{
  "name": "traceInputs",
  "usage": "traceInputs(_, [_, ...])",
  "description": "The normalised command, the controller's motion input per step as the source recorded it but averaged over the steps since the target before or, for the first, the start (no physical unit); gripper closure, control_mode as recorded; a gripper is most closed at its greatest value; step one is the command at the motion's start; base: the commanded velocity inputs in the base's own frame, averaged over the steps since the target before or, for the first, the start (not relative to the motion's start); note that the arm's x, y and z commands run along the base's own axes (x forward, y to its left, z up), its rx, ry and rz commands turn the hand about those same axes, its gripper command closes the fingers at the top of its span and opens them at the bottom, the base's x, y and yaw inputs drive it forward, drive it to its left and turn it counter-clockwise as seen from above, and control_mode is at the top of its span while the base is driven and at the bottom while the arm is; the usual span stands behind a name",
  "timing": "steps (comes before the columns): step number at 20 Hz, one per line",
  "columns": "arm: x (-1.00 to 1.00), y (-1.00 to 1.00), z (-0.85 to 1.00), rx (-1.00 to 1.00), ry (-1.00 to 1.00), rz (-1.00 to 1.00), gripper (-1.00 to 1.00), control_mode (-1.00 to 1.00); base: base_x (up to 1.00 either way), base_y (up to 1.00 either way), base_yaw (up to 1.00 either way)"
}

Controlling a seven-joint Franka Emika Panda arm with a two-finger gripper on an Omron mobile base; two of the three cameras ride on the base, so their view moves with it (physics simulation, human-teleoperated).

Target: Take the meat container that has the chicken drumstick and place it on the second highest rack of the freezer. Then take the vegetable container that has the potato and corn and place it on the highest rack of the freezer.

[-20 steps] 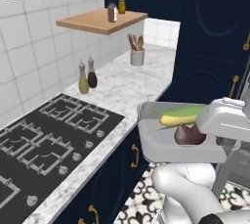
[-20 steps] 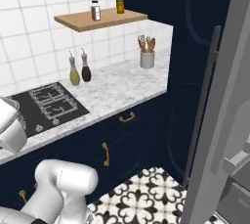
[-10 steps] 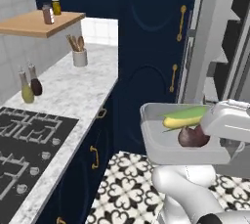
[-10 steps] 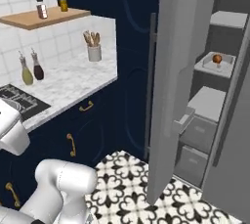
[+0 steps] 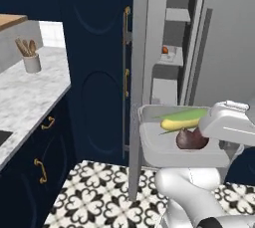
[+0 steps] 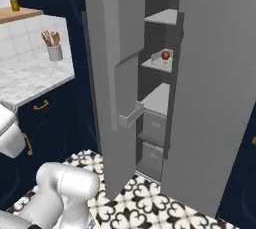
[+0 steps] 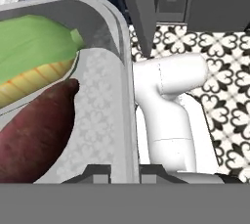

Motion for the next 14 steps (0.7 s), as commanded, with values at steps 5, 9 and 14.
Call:
traceInputs(5, [0.0, 0.0, 0.0, 0.0, 0.0, 0.0, 1.0, 1.0, 0.44, -0.92, 0.05])
traceInputs(9, [0.0, 0.0, 0.0, 0.0, 0.0, 0.0, 1.0, 1.0, 0.9, -0.55, 0.19])
traceInputs(14, [0.0, 0.0, 0.0, 0.0, 0.0, 0.0, 1.0, 1.0, 0.54, -0.62, 0.29])
